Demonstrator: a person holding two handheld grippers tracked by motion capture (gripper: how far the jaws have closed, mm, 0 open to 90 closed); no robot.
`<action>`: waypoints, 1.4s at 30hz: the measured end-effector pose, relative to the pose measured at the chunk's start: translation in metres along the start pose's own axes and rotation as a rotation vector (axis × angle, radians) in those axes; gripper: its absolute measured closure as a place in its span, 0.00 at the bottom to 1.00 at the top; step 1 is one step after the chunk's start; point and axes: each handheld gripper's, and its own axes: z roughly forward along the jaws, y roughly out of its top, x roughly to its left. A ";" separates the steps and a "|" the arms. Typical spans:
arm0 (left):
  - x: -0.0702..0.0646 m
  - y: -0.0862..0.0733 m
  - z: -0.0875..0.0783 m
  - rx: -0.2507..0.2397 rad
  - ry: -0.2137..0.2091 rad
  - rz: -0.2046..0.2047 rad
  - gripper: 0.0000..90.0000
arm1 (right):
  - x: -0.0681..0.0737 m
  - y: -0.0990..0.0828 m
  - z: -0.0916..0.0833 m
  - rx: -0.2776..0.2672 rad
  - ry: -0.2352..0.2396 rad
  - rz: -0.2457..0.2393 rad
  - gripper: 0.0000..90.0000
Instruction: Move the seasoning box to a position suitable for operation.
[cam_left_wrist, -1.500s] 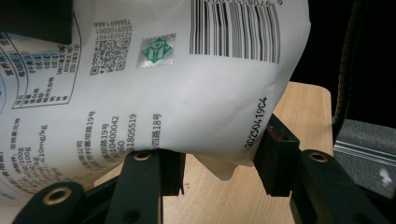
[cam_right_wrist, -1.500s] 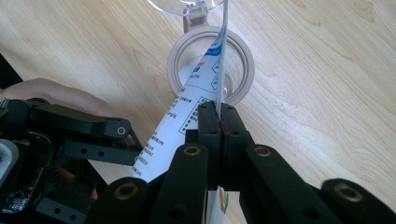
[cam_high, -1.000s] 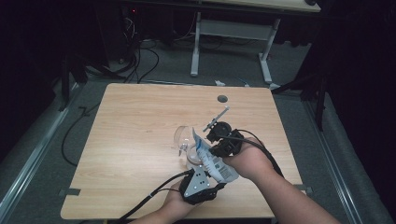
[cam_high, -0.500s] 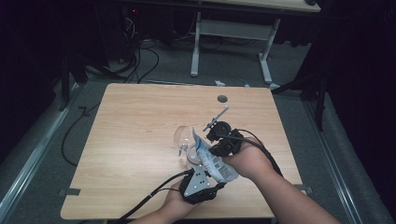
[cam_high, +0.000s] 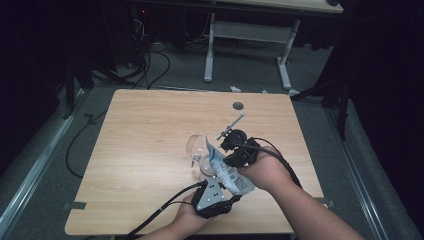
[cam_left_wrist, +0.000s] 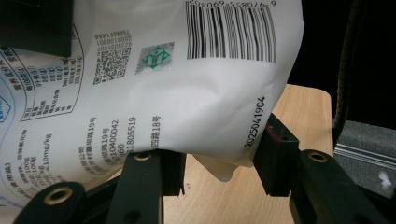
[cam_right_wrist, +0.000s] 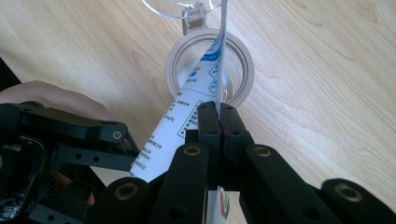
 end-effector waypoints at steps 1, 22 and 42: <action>0.000 0.000 0.000 0.000 0.000 0.000 0.66 | 0.000 0.000 0.000 -0.001 -0.001 -0.002 1.00; 0.002 0.001 -0.002 -0.005 0.005 0.001 0.66 | 0.001 0.003 -0.002 -0.002 -0.006 -0.004 1.00; 0.003 0.003 -0.002 -0.013 0.004 -0.005 0.66 | -0.001 0.004 -0.002 -0.009 -0.006 -0.009 1.00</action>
